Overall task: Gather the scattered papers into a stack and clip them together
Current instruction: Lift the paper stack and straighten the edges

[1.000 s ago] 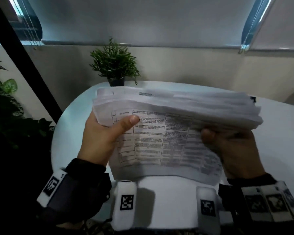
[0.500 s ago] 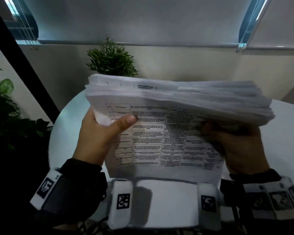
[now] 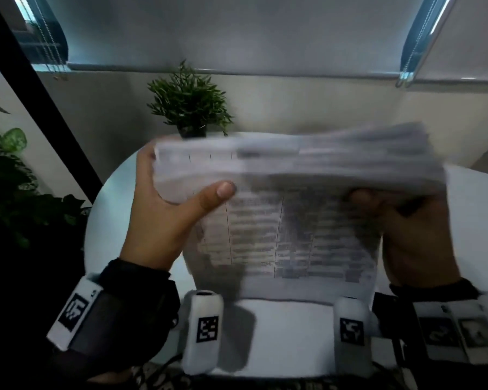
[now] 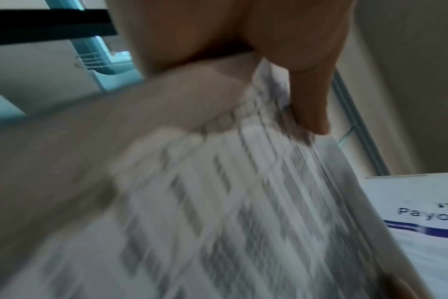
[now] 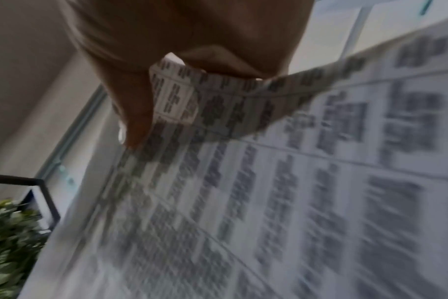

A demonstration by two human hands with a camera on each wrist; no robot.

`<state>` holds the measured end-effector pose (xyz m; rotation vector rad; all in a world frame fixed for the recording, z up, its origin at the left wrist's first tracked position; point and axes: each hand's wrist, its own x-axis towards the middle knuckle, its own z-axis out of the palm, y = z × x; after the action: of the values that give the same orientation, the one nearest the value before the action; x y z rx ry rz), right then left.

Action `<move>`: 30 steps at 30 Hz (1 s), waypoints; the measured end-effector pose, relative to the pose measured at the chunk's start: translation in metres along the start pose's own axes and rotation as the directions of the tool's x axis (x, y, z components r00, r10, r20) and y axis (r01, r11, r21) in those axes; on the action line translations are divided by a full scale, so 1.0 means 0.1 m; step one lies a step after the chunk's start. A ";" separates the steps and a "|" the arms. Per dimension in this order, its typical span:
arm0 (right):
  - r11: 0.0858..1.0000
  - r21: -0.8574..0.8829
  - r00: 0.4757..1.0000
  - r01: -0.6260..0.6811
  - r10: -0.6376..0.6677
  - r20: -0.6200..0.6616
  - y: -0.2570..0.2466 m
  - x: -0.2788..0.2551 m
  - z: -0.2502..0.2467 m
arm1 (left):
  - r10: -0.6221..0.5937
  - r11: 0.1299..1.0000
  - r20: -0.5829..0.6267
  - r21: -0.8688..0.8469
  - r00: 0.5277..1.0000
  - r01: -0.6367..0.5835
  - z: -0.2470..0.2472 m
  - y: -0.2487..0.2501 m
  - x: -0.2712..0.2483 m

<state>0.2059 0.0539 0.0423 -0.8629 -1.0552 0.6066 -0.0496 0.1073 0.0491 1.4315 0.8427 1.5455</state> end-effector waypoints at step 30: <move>0.926 0.341 0.985 -0.160 0.173 -0.008 0.11 -0.23 0.04 | -0.313 0.788 0.060 -0.541 0.948 0.294 0.16 -0.04 -0.07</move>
<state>0.1935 0.0432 0.0231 -0.6602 -0.8148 0.8840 -0.0330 0.1015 0.0440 0.8083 0.5484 1.4070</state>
